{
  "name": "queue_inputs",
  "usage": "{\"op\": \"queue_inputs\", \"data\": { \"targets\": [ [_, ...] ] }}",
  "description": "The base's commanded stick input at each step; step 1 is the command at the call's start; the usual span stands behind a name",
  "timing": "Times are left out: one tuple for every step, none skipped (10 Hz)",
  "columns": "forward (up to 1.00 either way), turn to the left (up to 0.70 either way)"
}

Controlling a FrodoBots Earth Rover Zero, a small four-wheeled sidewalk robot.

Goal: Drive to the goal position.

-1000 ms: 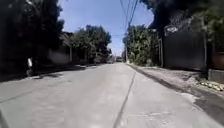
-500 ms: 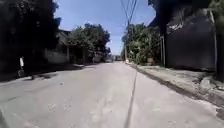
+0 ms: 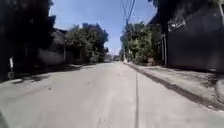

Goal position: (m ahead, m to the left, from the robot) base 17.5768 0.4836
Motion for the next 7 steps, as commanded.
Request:
{"op": "queue_inputs", "data": {
  "targets": [
    [0.85,-0.09],
    [0.85,-0.04],
    [0.85,-0.14],
    [0.85,-0.21],
    [0.85,-0.21],
    [0.85,-0.04],
    [0.85,-0.12]
  ]
}}
